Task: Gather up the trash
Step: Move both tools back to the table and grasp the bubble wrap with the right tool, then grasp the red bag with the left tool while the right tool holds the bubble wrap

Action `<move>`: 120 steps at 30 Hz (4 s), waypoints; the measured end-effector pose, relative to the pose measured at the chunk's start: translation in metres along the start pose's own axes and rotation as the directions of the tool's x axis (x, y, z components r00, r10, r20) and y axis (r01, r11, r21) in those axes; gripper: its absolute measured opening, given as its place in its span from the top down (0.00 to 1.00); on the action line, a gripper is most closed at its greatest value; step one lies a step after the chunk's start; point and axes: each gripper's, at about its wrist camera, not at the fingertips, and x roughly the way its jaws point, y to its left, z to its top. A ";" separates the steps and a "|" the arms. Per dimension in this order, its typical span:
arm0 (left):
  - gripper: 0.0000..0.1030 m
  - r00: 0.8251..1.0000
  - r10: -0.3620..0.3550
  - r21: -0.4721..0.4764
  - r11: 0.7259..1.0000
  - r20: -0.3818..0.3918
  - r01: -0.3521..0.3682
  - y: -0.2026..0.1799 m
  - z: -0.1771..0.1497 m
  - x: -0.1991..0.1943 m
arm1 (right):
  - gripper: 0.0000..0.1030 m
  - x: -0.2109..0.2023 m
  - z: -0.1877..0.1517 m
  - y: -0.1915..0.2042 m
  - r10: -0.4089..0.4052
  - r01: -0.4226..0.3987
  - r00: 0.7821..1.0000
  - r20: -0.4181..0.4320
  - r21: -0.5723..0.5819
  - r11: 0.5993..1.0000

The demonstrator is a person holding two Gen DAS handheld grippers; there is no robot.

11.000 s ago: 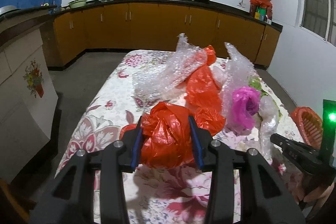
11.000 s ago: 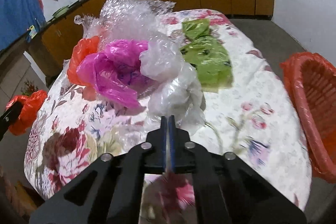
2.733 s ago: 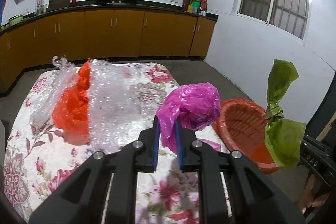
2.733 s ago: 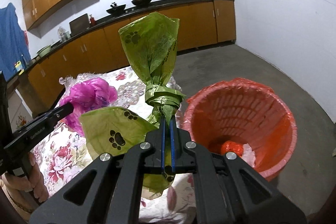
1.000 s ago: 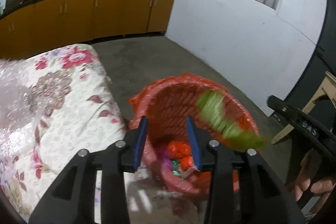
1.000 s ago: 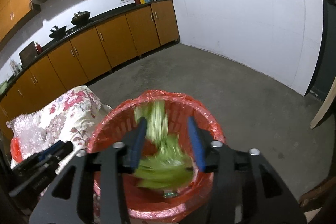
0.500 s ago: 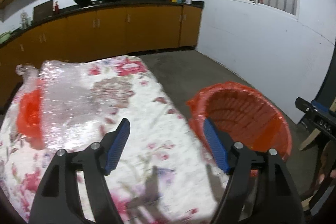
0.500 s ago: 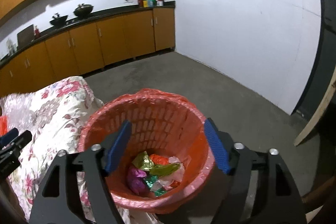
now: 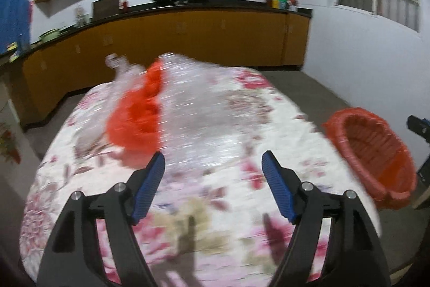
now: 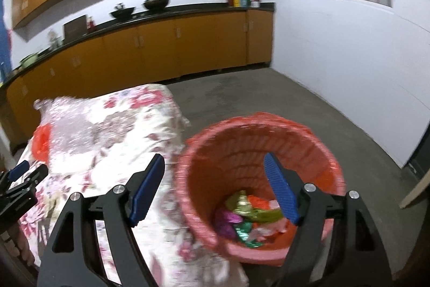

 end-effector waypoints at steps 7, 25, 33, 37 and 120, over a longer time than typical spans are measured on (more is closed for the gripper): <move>0.29 0.992 0.127 -0.089 0.988 -0.018 -0.128 0.067 -0.012 -0.001 | 0.31 0.018 0.005 0.065 0.142 -0.144 0.989 -0.040 -0.053 0.988; 0.29 0.972 0.236 -0.260 0.938 -0.005 -0.229 0.165 -0.018 -0.015 | 0.33 0.105 0.013 0.230 0.348 -0.363 0.927 -0.141 -0.101 0.926; 0.29 0.973 0.229 -0.287 0.932 -0.012 -0.222 0.180 -0.021 -0.009 | 0.34 0.157 -0.006 0.237 0.292 -0.326 0.914 -0.280 -0.081 0.942; 0.29 0.976 0.216 -0.298 0.930 -0.024 -0.214 0.181 -0.022 -0.004 | 0.68 0.164 -0.018 0.242 0.256 -0.311 0.908 -0.330 -0.125 0.942; 0.93 0.999 0.045 -0.209 0.977 0.007 -0.042 0.118 0.032 0.014 | 0.94 0.076 -0.005 0.121 0.267 -0.283 0.944 -0.195 -0.055 0.958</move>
